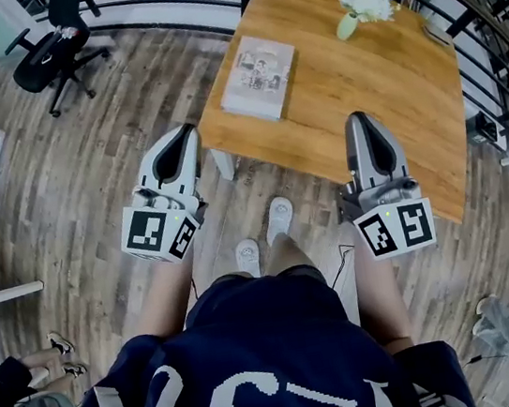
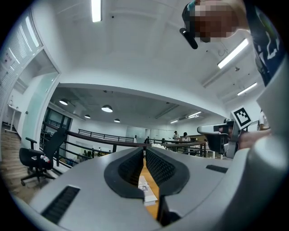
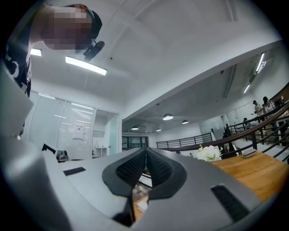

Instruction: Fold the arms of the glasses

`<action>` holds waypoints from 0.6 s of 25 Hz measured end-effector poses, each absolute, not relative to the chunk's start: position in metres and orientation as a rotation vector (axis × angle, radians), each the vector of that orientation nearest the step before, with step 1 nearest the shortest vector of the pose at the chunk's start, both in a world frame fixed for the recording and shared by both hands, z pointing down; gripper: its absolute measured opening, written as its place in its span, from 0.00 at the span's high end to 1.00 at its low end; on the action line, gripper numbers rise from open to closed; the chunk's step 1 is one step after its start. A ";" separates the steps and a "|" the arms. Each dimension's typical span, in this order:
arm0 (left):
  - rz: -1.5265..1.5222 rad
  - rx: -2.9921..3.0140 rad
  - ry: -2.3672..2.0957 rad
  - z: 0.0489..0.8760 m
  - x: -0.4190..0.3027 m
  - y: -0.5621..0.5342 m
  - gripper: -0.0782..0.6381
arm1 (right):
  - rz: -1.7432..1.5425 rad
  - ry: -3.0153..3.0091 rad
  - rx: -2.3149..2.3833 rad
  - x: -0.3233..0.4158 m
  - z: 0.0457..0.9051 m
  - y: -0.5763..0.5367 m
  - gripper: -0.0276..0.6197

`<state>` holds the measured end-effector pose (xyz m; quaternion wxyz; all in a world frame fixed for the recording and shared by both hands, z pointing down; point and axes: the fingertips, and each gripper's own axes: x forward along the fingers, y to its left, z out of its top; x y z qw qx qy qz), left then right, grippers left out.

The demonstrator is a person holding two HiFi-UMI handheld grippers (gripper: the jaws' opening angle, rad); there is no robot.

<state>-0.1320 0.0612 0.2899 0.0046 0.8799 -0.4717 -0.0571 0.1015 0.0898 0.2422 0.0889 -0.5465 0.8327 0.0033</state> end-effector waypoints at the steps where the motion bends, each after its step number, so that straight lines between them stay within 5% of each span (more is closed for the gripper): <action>1: -0.177 2.749 -1.481 0.293 -0.132 0.055 0.85 | 0.005 2.482 -1.617 0.101 0.244 0.082 0.91; 15: -0.185 2.704 -1.685 0.274 -0.101 -0.088 0.85 | 0.033 2.577 -1.384 0.127 0.224 -0.095 0.91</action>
